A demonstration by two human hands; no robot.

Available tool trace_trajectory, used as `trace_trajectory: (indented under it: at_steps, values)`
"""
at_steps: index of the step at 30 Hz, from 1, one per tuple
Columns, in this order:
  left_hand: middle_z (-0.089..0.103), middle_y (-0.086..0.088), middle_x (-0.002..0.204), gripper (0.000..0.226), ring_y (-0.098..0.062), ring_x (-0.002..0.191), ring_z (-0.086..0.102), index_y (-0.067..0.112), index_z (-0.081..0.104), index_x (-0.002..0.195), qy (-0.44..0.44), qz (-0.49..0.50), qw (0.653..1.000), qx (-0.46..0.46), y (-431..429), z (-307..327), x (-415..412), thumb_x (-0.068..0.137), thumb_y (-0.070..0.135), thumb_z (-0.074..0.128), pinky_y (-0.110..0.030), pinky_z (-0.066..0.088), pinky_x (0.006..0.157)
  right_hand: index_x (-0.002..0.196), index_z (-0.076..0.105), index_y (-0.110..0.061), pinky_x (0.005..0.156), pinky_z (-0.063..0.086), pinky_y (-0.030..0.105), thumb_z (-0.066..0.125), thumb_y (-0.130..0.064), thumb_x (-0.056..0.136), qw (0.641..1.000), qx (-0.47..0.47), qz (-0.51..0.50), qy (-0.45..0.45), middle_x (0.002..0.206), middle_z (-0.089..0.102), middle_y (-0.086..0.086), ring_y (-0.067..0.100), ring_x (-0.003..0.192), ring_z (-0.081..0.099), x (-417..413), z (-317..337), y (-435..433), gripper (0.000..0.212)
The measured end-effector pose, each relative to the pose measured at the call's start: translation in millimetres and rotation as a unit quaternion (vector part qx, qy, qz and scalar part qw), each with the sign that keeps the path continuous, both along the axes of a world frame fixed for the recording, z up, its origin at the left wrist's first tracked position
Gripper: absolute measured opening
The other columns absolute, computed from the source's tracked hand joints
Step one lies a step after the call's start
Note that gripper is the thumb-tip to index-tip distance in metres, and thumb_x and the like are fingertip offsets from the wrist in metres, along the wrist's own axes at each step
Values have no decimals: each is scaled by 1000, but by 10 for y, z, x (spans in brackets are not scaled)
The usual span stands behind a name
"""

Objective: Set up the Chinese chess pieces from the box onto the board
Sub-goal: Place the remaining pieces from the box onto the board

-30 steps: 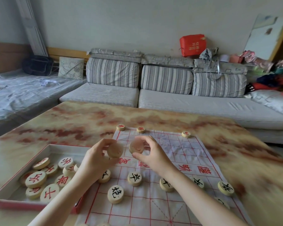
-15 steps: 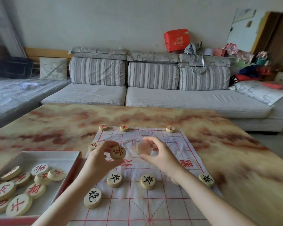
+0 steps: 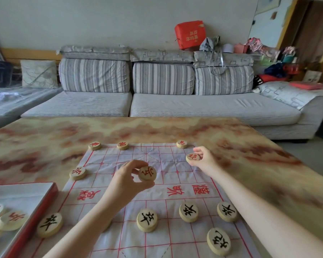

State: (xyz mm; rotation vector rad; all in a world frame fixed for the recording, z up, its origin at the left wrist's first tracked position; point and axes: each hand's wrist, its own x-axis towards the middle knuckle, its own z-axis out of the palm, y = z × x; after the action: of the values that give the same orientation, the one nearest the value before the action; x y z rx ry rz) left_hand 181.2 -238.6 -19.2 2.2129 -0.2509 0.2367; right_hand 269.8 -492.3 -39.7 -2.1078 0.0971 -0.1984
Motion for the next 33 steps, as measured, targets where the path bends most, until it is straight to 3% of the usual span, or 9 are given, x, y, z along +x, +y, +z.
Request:
trace_trajectory:
  at_steps: [4, 10, 13, 16, 22, 29, 33]
  values:
    - [62, 8, 101, 49, -2, 89, 55, 28, 58, 104, -7, -6, 1000, 20, -121, -92, 156, 61, 25, 82, -11, 40, 72, 119, 55, -3, 89, 44, 28, 77, -1, 68, 999, -45, 5, -13, 120, 61, 16, 18, 97, 57, 266, -85, -36, 56]
    - [63, 9, 101, 49, -4, 92, 57, 24, 59, 108, 11, -26, 999, 25, -273, -180, 339, 64, 26, 80, -11, 42, 74, 125, 53, -12, 99, 40, 30, 76, -18, 73, 994, -103, 32, -2, 130, 57, 6, 22, 118, 53, 254, -238, -67, 57]
    - [63, 8, 102, 51, -6, 93, 57, 22, 59, 112, 21, -29, 999, 25, -425, -204, 461, 66, 25, 79, -9, 38, 70, 127, 52, -15, 90, 35, 24, 71, -25, 79, 996, -83, 19, -34, 131, 55, 0, 18, 121, 50, 135, -184, -80, 53]
    - [61, 7, 104, 51, -7, 94, 53, 21, 58, 115, 31, -37, 998, 33, -633, -225, 590, 69, 23, 77, -6, 34, 67, 123, 56, -12, 86, 33, 18, 68, -19, 81, 997, -42, 38, -48, 126, 58, 4, 16, 118, 51, -19, -139, -68, 44]
    - [61, -1, 118, 52, -21, 111, 49, 23, 56, 120, 39, -22, 994, 96, -924, -341, 787, 72, 28, 74, -35, 40, 95, 114, 63, -12, 76, 33, -7, 64, -8, 82, 993, -35, 67, -86, 106, 63, -6, 2, 100, 55, -298, -69, -92, 33]
    - [50, -1, 131, 61, -24, 121, 37, 28, 47, 129, 42, 8, 990, 137, -894, -362, 719, 74, 45, 67, -37, 32, 99, 120, 58, -22, 81, 33, 0, 60, -13, 85, 994, -33, 78, -71, 115, 59, -13, -2, 110, 50, -441, -59, -139, 36]
    - [52, 0, 129, 51, -22, 119, 40, 30, 52, 124, 13, -1, 994, 112, -707, -253, 568, 76, 40, 68, -39, 35, 100, 120, 58, -20, 87, 38, 4, 61, -12, 86, 994, -17, 84, -65, 117, 60, -11, -2, 109, 51, -542, -5, -19, 35]
